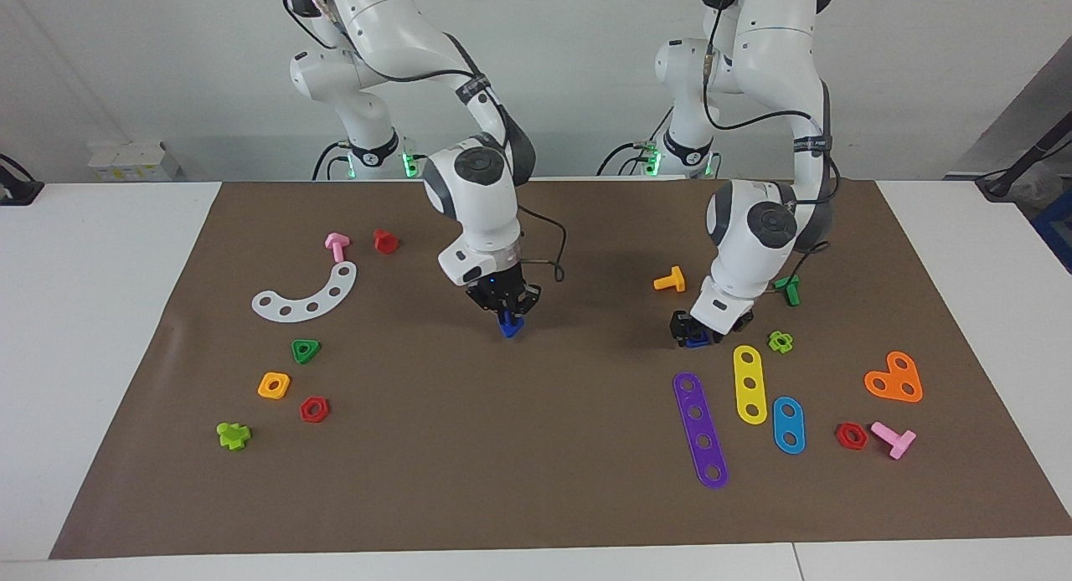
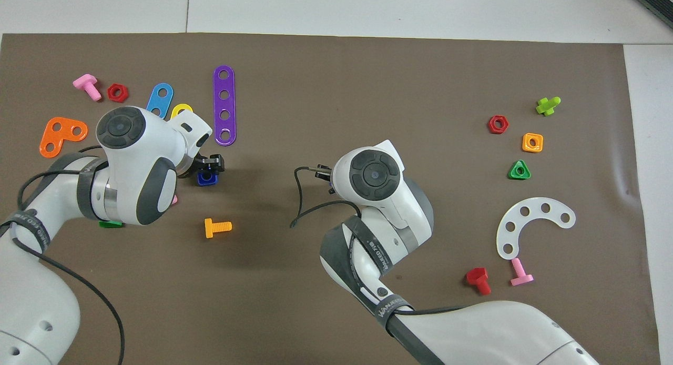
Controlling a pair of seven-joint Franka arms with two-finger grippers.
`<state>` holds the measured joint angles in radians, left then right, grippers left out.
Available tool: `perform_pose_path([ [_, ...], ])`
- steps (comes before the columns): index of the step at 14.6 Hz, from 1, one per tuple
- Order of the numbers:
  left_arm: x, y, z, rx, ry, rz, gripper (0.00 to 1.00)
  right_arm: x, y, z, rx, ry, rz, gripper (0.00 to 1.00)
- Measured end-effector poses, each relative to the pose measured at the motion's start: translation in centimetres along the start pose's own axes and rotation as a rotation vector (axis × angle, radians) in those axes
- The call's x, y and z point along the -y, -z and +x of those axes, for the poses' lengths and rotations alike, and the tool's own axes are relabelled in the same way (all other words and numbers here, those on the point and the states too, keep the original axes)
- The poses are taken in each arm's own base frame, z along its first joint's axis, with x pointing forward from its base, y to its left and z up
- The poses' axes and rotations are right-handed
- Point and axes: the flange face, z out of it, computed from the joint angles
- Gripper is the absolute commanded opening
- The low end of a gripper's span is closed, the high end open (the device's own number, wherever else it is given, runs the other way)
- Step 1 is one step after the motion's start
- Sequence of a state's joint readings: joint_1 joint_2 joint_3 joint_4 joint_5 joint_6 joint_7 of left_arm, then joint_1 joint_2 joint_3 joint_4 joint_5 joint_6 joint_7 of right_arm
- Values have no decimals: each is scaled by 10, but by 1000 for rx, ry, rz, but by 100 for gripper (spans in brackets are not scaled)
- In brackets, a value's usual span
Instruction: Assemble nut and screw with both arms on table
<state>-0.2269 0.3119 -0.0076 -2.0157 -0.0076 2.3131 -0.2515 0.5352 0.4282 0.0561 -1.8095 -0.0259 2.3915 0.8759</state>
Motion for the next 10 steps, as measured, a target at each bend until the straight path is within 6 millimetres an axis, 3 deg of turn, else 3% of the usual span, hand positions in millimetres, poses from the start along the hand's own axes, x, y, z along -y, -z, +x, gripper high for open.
perform_pose_path([
  [1,0,-1,-1,3,0,1,61,3,-5,-2,5,5,-4,2],
  [2,0,-2,-1,4,-1,2,54,4,-9,-4,8,10,-7,62],
  [3,0,-2,-2,5,-1,2,46,4,-11,-6,8,14,-12,98],
  [7,0,-2,-2,5,0,2,0,1,-9,1,-6,15,-17,99],
  [10,-2,-1,-2,4,-4,1,0,-8,15,23,-38,-18,5,99],
])
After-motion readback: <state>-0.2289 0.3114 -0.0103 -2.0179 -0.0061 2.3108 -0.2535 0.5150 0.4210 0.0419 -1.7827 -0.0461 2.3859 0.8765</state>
